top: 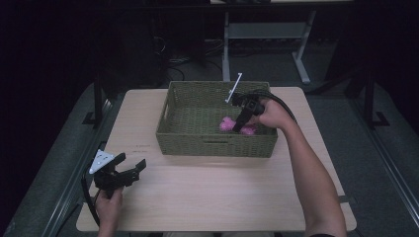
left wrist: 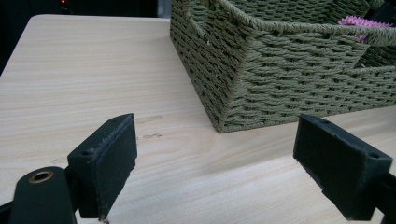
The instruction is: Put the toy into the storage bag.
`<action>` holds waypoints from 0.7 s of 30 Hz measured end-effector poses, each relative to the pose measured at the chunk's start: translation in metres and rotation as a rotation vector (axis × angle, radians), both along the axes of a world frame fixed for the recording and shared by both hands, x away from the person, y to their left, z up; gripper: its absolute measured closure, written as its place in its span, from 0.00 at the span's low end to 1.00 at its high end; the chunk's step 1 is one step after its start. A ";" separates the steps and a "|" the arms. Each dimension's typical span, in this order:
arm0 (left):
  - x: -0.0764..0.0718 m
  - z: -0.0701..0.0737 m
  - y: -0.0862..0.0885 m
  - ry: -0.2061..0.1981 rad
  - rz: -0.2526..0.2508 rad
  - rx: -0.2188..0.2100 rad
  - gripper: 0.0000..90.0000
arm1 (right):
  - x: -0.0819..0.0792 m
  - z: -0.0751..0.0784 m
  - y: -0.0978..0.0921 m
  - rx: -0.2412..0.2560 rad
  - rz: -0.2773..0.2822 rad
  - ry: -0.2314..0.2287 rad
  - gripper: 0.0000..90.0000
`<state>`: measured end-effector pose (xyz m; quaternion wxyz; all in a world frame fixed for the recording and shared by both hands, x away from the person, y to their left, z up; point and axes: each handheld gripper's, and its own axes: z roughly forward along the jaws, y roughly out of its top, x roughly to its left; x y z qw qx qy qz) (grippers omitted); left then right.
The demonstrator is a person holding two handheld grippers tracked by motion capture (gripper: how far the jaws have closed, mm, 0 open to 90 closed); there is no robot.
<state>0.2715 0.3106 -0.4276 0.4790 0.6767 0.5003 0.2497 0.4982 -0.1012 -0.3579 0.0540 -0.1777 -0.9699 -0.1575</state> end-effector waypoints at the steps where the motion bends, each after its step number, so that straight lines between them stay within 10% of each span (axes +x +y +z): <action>1: 0.000 0.000 0.000 0.000 -0.001 -0.001 0.14 | 0.000 -0.002 0.000 -0.002 0.000 0.001 0.65; 21: 0.000 0.000 -0.001 0.000 -0.002 0.001 0.14 | 0.001 -0.021 0.000 -0.004 -0.019 0.030 0.64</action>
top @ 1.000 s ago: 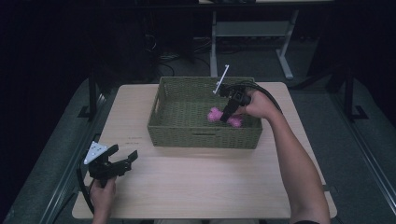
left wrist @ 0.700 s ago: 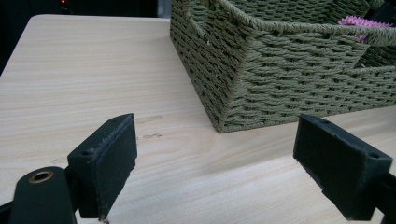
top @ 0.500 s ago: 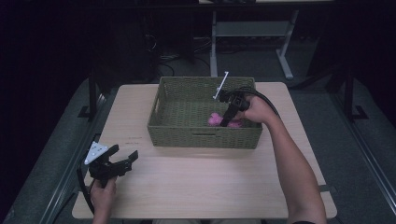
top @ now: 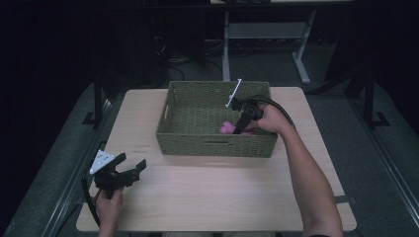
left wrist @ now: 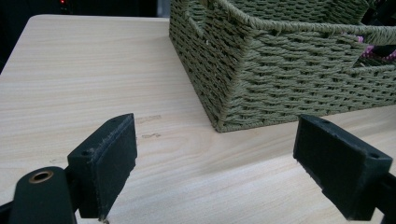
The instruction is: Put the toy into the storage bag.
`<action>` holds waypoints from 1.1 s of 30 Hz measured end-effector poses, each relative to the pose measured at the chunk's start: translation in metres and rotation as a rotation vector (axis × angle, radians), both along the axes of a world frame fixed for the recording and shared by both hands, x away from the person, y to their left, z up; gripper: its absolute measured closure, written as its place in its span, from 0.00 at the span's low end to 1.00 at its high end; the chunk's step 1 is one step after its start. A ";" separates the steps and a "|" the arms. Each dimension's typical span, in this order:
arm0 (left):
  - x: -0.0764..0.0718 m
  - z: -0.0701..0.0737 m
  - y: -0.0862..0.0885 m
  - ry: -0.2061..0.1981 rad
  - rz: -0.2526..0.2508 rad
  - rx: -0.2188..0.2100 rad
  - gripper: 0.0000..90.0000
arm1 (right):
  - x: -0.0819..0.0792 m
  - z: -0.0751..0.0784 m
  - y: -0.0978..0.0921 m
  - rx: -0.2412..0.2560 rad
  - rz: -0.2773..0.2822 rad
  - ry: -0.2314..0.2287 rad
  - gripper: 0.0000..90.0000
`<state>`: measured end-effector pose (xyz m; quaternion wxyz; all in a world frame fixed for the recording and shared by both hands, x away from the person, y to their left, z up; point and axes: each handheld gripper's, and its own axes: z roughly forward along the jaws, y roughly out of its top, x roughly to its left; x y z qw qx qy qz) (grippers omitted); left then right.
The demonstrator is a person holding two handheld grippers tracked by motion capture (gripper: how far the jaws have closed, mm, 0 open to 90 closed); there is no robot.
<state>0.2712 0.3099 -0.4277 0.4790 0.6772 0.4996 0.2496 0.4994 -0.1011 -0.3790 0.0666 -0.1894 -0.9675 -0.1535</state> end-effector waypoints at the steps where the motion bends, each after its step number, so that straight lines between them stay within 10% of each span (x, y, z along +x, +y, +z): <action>1: 0.000 0.000 0.000 0.001 -0.001 0.001 0.14 | 0.000 0.000 0.000 -0.002 -0.002 0.000 0.64; 33: -0.002 0.000 -0.003 0.003 -0.005 0.010 0.14 | -0.020 0.036 -0.023 0.104 -0.084 -0.047 0.51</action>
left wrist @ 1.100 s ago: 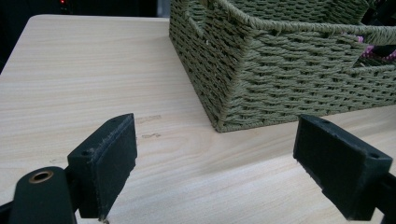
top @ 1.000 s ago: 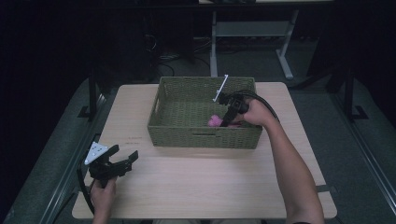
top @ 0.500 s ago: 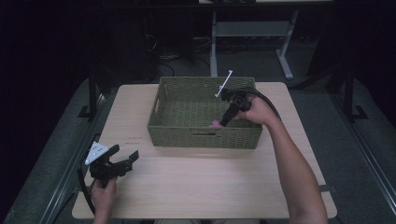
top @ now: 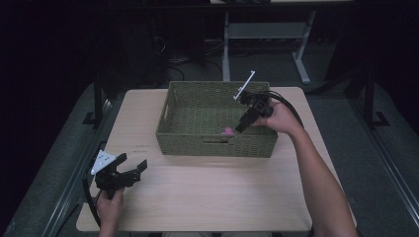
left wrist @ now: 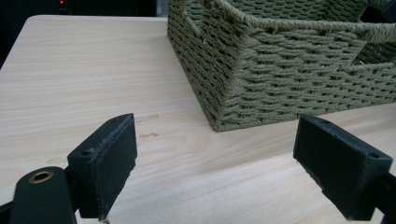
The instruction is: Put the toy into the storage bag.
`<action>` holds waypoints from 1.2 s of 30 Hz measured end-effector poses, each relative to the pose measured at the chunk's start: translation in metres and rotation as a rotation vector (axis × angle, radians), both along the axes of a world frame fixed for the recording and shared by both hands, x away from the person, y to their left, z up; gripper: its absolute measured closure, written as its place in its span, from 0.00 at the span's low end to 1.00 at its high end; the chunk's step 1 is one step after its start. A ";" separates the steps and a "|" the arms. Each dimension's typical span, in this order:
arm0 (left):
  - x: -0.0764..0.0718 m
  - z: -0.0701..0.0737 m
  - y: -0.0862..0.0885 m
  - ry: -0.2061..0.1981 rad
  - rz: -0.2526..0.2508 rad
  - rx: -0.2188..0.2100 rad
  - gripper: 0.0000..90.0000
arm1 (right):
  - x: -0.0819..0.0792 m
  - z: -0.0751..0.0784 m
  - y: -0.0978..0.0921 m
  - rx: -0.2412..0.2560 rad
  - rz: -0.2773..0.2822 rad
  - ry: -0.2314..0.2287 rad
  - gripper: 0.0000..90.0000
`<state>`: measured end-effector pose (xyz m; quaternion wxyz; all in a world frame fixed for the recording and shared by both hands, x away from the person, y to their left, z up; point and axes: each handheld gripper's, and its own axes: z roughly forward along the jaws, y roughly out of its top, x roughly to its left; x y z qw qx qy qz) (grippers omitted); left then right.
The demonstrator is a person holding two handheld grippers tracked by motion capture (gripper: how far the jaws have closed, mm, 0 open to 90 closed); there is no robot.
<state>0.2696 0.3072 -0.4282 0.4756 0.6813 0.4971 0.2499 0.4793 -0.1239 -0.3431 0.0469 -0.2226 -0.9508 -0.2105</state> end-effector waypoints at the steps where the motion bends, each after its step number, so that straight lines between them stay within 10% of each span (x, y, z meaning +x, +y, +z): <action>1: 0.000 0.000 0.000 -0.001 -0.001 0.000 0.14 | -0.001 0.001 0.000 0.002 -0.003 -0.005 0.50; 36: 0.000 0.000 0.000 -0.001 0.003 0.008 0.14 | -0.033 0.025 -0.020 0.038 -0.016 -0.035 0.44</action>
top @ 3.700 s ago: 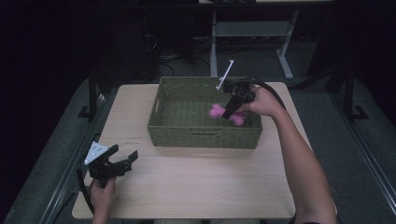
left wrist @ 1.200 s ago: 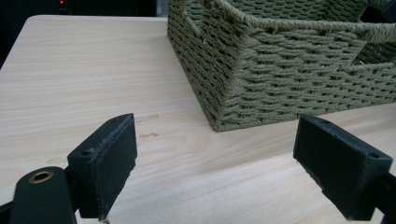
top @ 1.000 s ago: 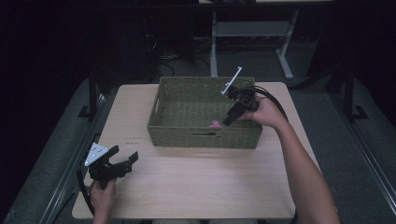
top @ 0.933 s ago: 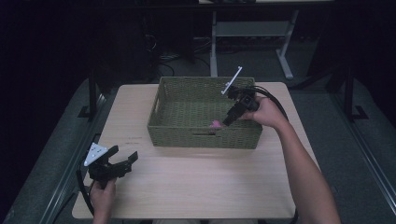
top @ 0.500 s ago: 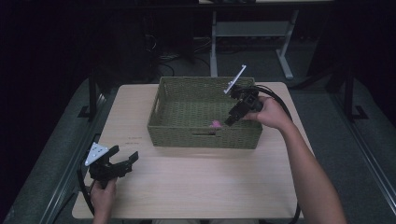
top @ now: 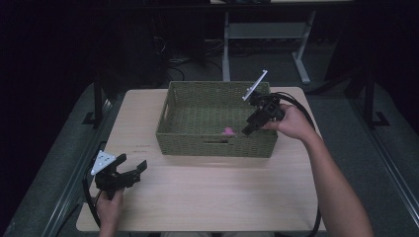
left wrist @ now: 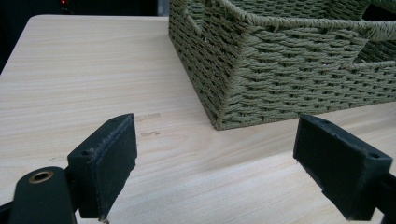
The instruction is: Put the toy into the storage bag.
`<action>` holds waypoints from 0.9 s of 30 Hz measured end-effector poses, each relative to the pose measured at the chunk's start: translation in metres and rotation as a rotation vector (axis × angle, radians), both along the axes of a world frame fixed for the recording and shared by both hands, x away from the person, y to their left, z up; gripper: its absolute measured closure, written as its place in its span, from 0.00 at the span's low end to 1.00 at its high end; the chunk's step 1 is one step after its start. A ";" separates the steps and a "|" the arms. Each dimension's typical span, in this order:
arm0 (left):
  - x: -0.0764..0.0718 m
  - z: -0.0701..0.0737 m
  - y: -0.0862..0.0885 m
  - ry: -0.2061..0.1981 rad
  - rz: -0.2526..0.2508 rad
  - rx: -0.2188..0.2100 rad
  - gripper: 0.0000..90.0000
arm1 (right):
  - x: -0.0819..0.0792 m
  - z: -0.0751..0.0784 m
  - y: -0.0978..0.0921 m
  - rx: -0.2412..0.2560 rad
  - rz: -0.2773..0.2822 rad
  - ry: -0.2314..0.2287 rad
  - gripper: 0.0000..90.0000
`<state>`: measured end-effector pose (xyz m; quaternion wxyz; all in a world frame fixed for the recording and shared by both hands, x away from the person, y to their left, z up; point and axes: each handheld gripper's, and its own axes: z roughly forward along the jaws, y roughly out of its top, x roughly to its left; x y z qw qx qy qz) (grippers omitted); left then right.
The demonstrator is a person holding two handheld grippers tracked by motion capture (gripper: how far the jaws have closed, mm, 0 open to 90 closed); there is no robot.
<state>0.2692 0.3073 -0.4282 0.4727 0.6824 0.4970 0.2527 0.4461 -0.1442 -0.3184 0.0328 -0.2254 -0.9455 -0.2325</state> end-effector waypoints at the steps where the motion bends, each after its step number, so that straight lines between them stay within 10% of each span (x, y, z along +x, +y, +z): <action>1: 0.000 0.000 0.000 -0.001 -0.001 0.000 0.14 | -0.001 0.000 -0.001 0.003 -0.003 0.001 0.44; 27: 0.000 0.000 -0.001 -0.002 -0.002 0.003 0.14 | -0.026 0.004 -0.021 0.042 -0.018 -0.029 0.40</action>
